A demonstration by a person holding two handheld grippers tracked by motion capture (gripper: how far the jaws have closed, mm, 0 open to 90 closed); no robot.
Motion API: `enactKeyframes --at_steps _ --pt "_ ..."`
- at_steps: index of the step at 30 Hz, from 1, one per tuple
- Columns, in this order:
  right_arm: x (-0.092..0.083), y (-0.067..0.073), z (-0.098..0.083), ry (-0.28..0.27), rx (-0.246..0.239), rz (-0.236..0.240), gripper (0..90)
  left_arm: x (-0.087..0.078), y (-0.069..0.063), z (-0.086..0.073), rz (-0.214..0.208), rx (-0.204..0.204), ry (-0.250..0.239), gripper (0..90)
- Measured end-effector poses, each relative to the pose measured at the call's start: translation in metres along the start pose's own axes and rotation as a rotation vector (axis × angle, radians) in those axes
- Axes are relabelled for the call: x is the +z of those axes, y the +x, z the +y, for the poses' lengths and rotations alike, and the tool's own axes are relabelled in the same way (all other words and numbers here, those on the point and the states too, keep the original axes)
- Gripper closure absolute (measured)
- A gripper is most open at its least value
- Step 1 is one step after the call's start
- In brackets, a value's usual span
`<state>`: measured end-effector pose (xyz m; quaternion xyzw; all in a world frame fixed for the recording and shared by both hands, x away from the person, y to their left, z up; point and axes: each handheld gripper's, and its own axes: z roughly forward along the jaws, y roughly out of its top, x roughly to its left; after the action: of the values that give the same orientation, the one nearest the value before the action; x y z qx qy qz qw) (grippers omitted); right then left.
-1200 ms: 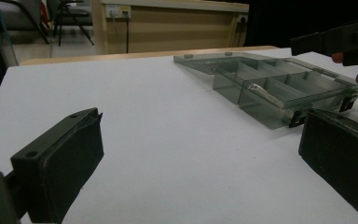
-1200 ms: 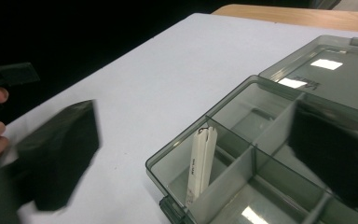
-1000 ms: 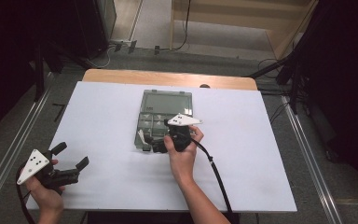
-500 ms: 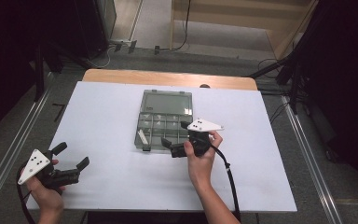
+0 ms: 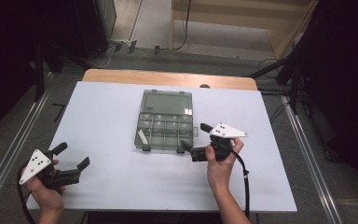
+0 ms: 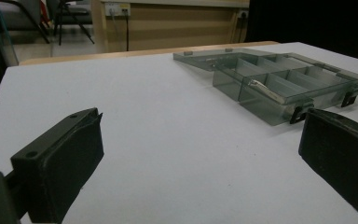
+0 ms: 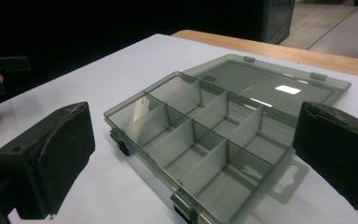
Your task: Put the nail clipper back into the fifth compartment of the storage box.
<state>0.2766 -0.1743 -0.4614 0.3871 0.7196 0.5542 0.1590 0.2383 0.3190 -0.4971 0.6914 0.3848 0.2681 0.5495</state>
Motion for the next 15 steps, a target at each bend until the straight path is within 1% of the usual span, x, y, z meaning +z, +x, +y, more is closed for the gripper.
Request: enactKeyframes --at_steps 11,15 --pt "-0.031 -0.018 -0.010 -0.016 0.000 -0.044 0.0 0.000 0.000 0.000 0.003 0.008 0.006 0.0" --pt "-0.043 -0.025 -0.017 -0.018 0.015 -0.066 0.0 0.000 -0.001 0.000 0.003 0.011 0.008 0.0"
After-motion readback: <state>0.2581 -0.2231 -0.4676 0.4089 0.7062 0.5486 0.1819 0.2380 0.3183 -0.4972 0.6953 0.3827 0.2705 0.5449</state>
